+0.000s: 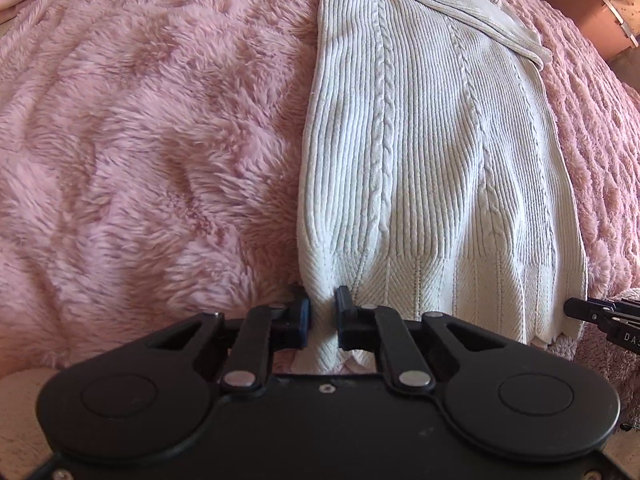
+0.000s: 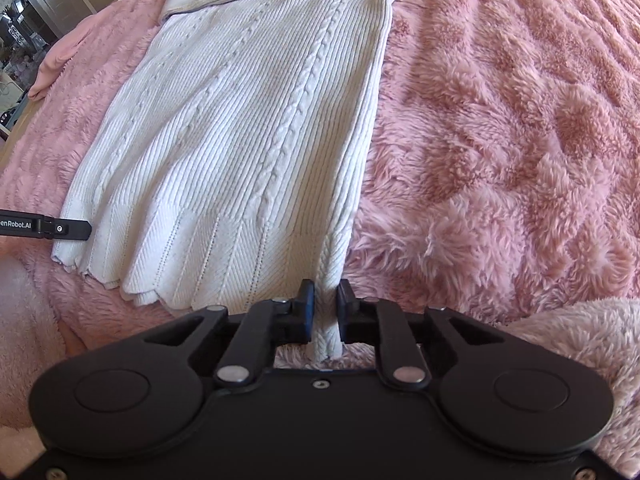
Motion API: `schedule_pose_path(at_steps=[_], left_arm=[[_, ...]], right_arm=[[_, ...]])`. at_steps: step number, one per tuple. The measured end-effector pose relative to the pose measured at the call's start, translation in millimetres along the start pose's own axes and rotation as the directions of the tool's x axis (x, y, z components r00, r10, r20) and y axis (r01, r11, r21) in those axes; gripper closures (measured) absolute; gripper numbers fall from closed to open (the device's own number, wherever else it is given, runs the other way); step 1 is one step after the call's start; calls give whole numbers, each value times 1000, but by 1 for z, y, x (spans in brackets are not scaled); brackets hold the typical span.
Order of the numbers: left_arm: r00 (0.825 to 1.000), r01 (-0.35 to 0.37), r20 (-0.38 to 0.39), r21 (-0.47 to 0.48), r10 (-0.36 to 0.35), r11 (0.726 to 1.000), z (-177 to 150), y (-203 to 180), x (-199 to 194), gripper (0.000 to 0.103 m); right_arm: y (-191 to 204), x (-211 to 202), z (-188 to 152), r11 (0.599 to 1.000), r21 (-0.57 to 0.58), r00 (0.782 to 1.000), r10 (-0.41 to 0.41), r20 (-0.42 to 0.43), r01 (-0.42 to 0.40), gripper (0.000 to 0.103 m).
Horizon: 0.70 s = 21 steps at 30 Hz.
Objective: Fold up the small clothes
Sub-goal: 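Grasp the sweater hem with both tools, then lift the hem with both tools and fold it toward the collar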
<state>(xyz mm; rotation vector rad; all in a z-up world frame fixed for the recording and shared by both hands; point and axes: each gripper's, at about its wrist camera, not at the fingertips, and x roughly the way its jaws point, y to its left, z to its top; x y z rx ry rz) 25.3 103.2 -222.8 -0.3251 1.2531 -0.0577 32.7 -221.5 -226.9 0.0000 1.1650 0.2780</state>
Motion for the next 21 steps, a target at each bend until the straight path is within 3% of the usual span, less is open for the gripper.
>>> schedule_pose_path(at_steps=[12,17,21], left_arm=[[996,88,23,-21,-87,996,8,3,-34,101],[977,197,89,-59,-191,979,35,5,-58,101],[957,244,173,-58,-231,968,76,4,-74,101]], right_arm=[[-8,-34,8,996,52,995,66,73,-70,94],[-15,-57,27,982,95,978,148,151,-163,94],[-18,-72,57,977,95,956,165,243,-192,94]])
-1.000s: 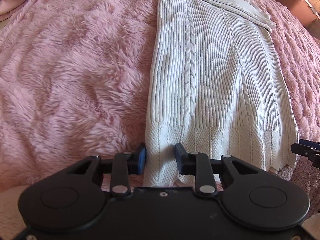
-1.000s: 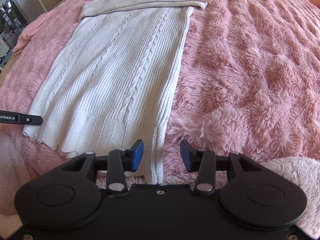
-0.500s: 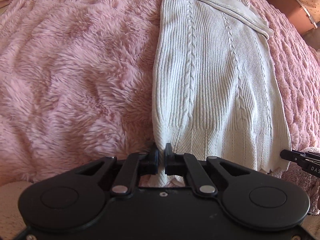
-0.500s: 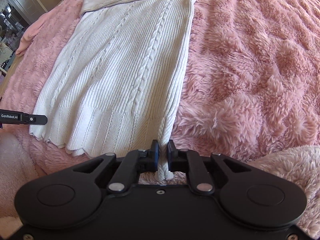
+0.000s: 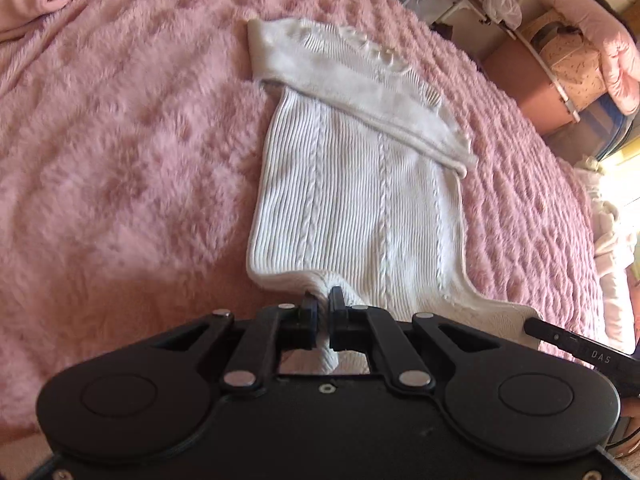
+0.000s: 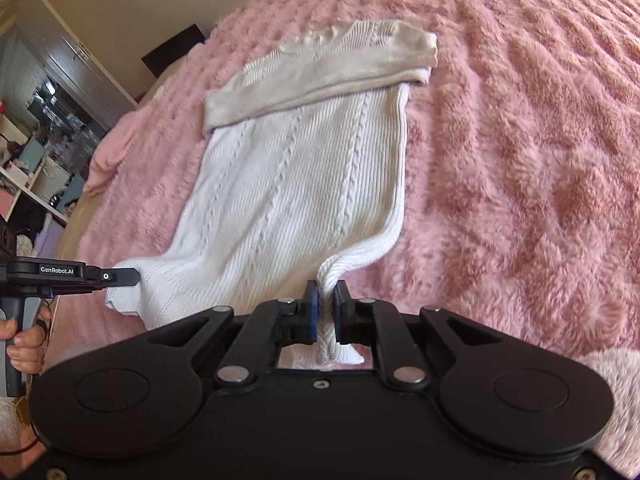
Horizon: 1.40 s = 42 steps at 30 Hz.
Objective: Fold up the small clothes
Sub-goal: 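Lift the hem with both tools and fold it toward the collar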
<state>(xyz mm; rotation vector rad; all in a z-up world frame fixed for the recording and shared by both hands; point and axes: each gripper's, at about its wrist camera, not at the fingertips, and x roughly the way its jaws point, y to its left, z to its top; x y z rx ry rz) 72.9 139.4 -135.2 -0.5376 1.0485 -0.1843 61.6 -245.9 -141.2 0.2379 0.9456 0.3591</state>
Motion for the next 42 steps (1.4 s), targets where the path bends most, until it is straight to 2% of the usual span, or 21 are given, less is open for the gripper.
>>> schedule_pose_path(at_steps=[6,11,16,18,22,27,31,34,39,42], left_arm=[[996,34,86,35,-37,999,85,-20,2,101],[992,54,111,52,-60,997,160,-32,25,101],[994,45,94,16,-46,999,242,-26,69,101],[995,23,92,15,-24,1000,265,-23,89,101],[998,7,61,0,-7,1000,304,-15,135,101],[999,-37,18,-29,37,999,335,1,188,101],[997,-66,-31,-68,64,995,339,18,226,101],[998,-61,-32,-86,59,994,343,23,236,101],[1000,-19,9,-88,20,996,350,19,226,101],[998,-63,-33,-85,60,994,352,19,235,98]], right_arm=[[-3,2,58,1000,-15,991,-17,130,19,95],[-15,26,115,1000,17,979,-26,203,23,95],[-29,64,180,998,49,969,-40,244,29,95],[-38,83,203,997,72,970,-29,243,12,95],[-54,125,239,995,94,972,-61,227,40,95],[-74,174,266,989,125,980,-99,175,77,95],[-92,210,274,982,155,985,-124,119,104,95],[-100,225,272,978,170,986,-135,98,117,95],[-103,225,277,979,175,984,-131,118,109,95],[-103,228,280,976,183,985,-136,110,115,95]])
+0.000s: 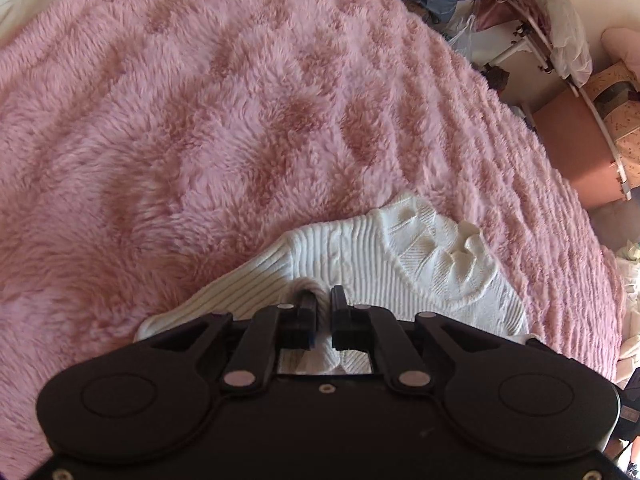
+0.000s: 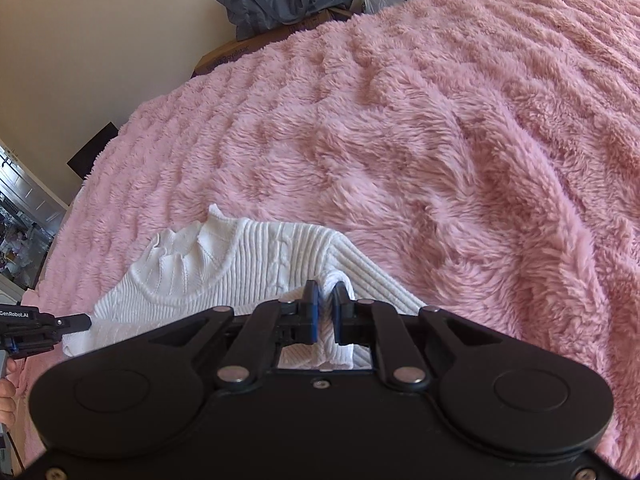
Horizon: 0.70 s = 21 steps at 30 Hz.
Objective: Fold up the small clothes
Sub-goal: 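Lift the hem with both tools and fold it toward the collar, then open both tools and withdraw them from the folded sweater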
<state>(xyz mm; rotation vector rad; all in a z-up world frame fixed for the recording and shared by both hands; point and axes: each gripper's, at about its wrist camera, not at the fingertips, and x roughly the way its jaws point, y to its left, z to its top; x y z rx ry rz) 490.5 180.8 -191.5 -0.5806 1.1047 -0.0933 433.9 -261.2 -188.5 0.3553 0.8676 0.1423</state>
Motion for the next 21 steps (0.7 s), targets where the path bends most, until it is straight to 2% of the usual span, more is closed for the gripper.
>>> schedule_pose_path(at_steps=[4,5,6,7,8,10,12,16,19,21], left_arm=[[1000,7,-4,-6,-7,1000,0,4,-6,82],[1000,5,6,5,-5,1000,1,3,-12,72],[1000,-13,20,21,13,1000,2,2,-20,66],[999,-30,42,42,28,999,3,2,-30,66],[998,-39,61,60,36,997,2,1,-38,66],[996,-25,85,97,17,995,-2,-2,-52,66],[997,20,75,149,-32,989,-12,-9,-59,66],[994,109,-17,262,-108,959,-42,-27,-50,66],[986,140,-134,317,-102,938,-63,-38,-19,66],[985,128,-147,304,-87,944,-68,-37,-4,66]], right_arm=[[-1,1,-1,1000,-1,1000,-3,-2,3,91],[-1,-3,0,1000,-4,1000,-11,11,11,83],[-2,-9,1,1000,-11,999,-21,34,21,77],[-2,-16,3,999,-20,998,-24,62,25,68],[-3,-23,5,999,-27,997,-18,78,21,66],[0,-37,7,999,-48,995,26,96,-21,66],[10,-46,3,992,-114,995,70,75,-61,66],[41,-46,-19,952,-287,995,102,-22,-104,66],[57,-31,-34,917,-391,996,54,-71,-77,67],[63,-19,-42,902,-428,995,24,-93,-62,68]])
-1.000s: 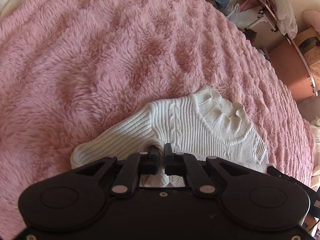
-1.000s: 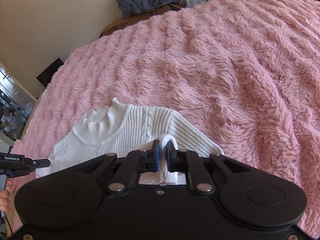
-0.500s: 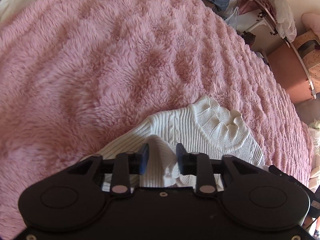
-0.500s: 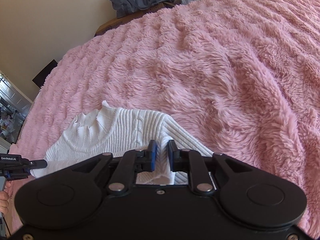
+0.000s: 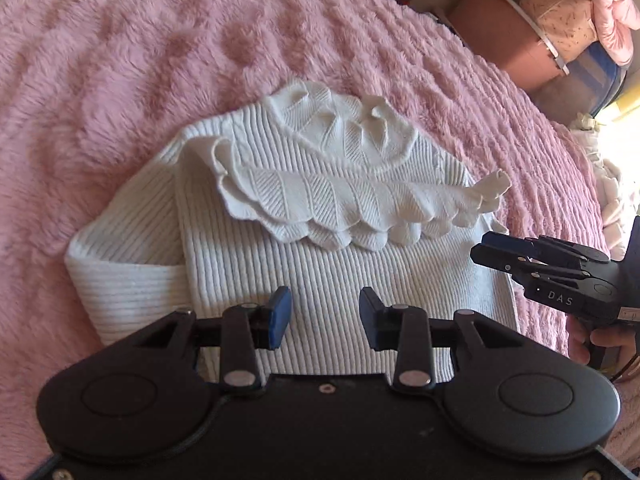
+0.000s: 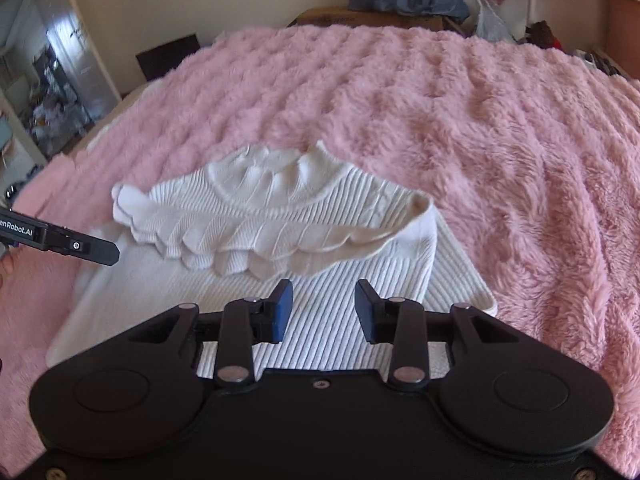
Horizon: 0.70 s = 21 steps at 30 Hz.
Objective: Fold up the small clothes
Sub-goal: 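Open both tools and withdraw them from the folded sweater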
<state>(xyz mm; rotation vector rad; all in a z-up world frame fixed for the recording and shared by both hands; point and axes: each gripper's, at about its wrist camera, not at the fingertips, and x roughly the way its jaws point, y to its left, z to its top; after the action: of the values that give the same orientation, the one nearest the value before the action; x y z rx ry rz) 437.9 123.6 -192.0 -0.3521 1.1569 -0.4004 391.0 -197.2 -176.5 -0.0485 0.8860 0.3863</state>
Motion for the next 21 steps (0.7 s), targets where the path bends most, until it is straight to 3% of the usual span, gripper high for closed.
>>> schedule_pose_path(at_steps=[5,11,16,18,21], left_arm=[[998,4,63,-41,-1,999,15,6,9,66],[986,-63,153,-56,71,996,44,8,5,66],[963,13,270,-134,24,991,55,20,-14,66],[963,15,268,-123,18,992,54,18,-18,66],[970,-55,234,-61,67,997,43,10,-21,66]], right_arm=[[1,19,5,1000,-13,1000,-28,-7,27,68],[-4,37,25,998,16,998,-59,15,59,68],[-15,42,42,993,93,995,-73,74,66,68],[-19,39,45,991,118,995,-71,76,62,68],[-19,27,39,991,123,995,-66,73,56,68]])
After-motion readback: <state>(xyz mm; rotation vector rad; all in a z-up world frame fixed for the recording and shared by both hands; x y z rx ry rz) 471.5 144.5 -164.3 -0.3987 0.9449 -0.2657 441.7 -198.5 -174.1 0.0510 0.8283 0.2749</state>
